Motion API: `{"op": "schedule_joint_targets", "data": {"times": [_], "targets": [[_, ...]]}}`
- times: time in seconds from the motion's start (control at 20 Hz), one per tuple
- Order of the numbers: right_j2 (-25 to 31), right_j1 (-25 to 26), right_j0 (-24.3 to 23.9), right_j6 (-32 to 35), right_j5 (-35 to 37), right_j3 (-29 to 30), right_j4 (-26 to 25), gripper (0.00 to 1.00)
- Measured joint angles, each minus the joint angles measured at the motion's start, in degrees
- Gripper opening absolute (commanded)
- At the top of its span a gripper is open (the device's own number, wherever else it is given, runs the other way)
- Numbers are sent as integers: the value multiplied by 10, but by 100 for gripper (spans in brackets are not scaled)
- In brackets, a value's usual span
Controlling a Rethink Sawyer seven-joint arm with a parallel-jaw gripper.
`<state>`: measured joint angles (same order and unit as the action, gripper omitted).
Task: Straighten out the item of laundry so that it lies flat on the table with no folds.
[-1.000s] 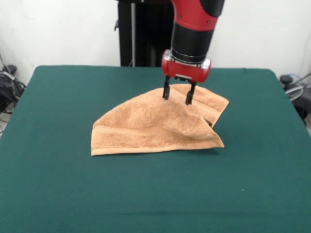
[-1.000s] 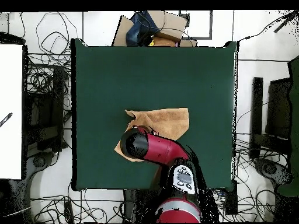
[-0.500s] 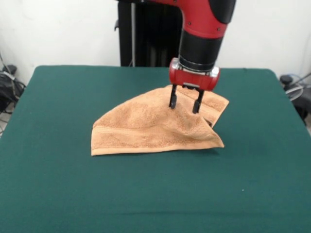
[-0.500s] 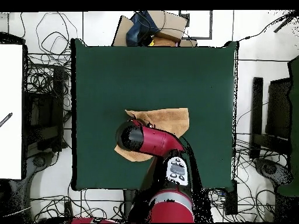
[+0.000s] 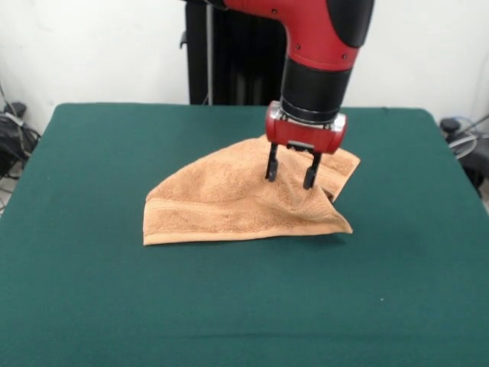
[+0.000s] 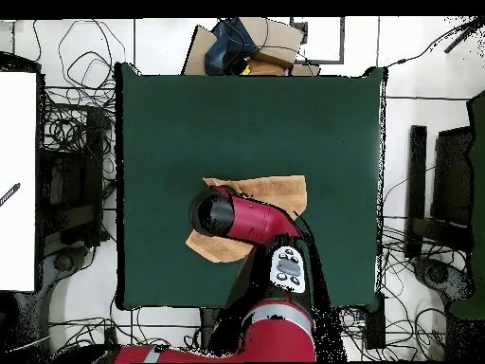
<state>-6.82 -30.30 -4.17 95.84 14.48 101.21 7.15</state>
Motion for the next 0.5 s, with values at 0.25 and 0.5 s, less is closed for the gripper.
{"op": "schedule_joint_targets", "data": {"times": [0.25,0.5], "targets": [[0,0,0,0,0,0,0,100],[0,0,0,0,0,4,0,100]]}}
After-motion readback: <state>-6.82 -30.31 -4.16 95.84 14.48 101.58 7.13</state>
